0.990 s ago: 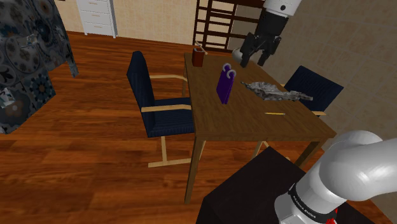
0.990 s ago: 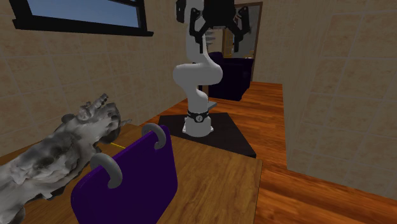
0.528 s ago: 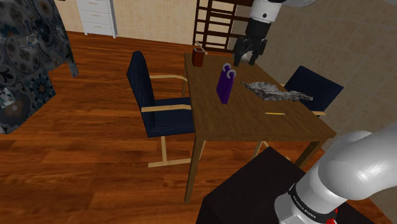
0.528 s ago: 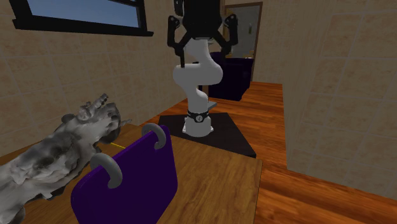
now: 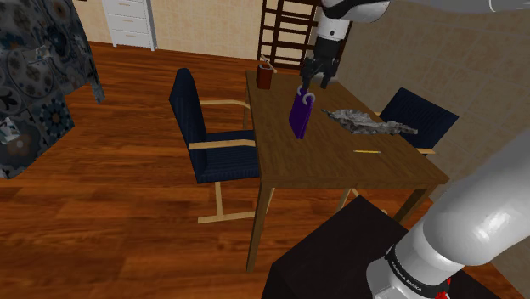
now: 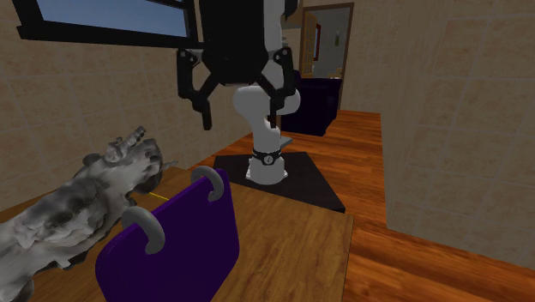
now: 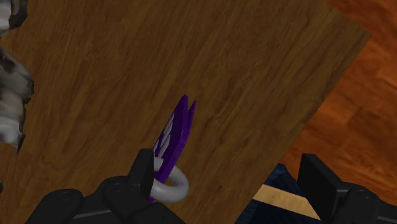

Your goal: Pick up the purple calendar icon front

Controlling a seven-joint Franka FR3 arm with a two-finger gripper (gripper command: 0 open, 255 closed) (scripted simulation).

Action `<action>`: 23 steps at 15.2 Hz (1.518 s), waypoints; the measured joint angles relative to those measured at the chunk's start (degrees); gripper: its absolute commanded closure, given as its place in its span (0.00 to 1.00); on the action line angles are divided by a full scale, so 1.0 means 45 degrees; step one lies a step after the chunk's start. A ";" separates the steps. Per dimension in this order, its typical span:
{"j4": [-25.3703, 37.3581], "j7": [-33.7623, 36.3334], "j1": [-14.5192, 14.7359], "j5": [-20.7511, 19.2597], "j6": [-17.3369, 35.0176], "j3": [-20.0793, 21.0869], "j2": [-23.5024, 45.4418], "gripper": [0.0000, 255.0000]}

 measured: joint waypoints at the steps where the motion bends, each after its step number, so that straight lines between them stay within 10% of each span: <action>1: 0.0430 -0.0238 -0.0087 0.0026 -0.0051 -0.0126 0.0485 0.00; 6: 0.2663 -0.0988 -0.0394 0.0246 -0.0307 -0.0438 0.2936 0.00; 14: 0.1995 -0.1124 -0.0444 0.0313 0.0788 -0.0460 0.3427 0.00; 15: 0.1928 -0.1119 -0.0440 0.0313 0.0852 -0.0457 0.3423 1.00; 23: 0.1844 -0.1107 -0.0432 0.0306 0.0932 -0.0454 0.3383 1.00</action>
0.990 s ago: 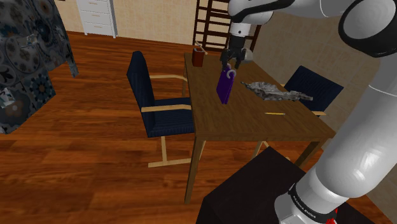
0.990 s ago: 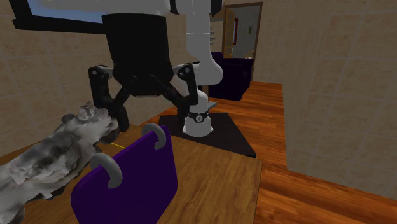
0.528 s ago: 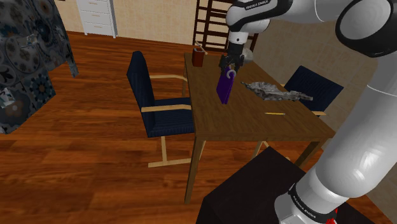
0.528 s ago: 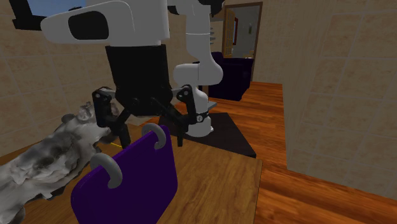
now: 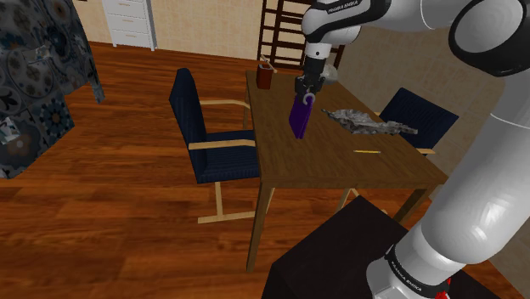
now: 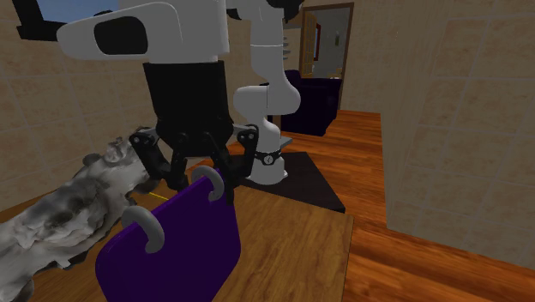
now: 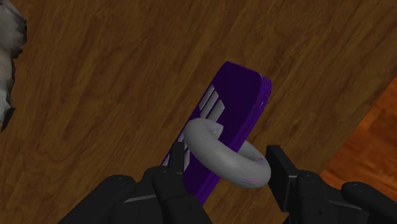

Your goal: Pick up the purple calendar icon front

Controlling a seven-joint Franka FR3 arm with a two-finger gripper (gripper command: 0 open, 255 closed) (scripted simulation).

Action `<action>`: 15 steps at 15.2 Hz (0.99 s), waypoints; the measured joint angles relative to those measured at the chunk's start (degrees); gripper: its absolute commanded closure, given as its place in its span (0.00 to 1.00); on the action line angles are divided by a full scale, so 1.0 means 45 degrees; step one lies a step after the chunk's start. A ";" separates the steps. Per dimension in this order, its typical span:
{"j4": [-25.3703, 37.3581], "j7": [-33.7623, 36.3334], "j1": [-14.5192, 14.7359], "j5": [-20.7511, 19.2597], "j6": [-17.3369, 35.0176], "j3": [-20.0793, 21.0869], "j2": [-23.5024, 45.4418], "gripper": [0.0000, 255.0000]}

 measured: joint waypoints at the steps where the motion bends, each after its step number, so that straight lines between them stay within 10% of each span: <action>1: 0.0002 0.0001 0.0000 -0.0001 -0.0001 0.0000 0.0001 1.00; 15: 0.1958 0.0030 -0.0018 -0.0020 -0.2038 -0.0014 -0.0043 1.00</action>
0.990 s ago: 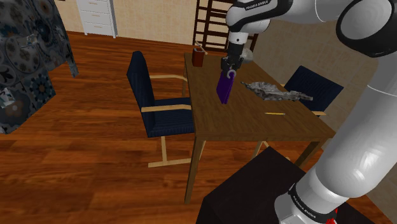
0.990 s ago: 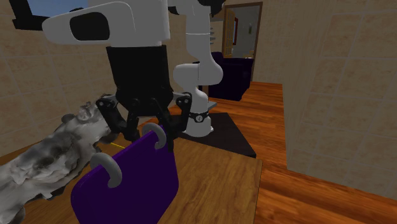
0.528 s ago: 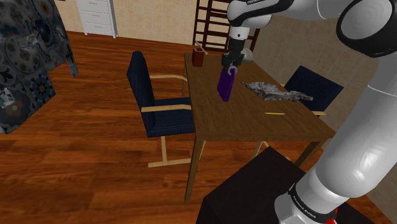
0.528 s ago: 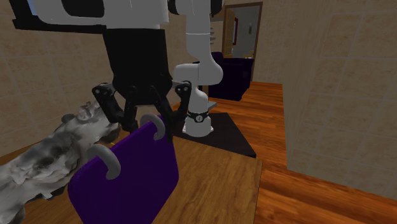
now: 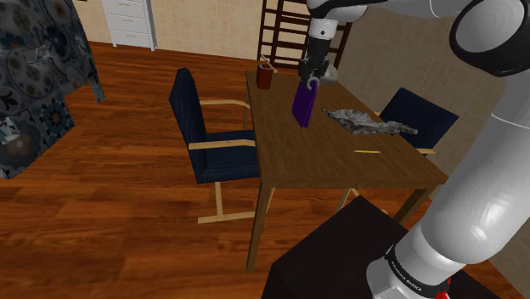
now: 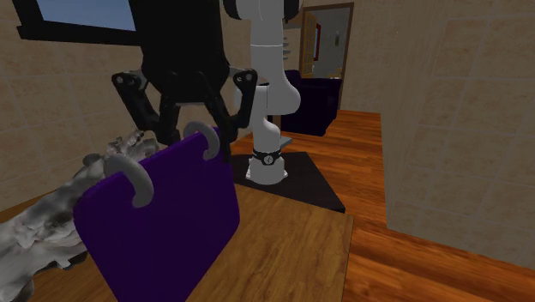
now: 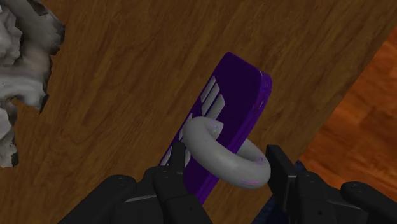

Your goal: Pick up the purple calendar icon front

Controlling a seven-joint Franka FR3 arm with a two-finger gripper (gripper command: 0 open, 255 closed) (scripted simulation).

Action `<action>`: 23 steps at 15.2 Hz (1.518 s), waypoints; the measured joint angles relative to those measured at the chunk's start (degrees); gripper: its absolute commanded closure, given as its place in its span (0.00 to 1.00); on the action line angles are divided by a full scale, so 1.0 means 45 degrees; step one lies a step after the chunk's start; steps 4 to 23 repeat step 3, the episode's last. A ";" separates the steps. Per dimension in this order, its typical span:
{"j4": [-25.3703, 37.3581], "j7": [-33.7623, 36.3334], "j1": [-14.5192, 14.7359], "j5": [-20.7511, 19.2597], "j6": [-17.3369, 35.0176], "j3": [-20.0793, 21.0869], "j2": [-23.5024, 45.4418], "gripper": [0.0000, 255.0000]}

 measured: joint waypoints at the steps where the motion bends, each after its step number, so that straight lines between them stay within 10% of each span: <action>1: 0.0149 0.0020 0.0008 -0.0004 -0.0177 0.0005 -0.0027 1.00; 23: 0.0425 0.0017 0.0003 0.0000 -0.0425 0.0003 0.0001 1.00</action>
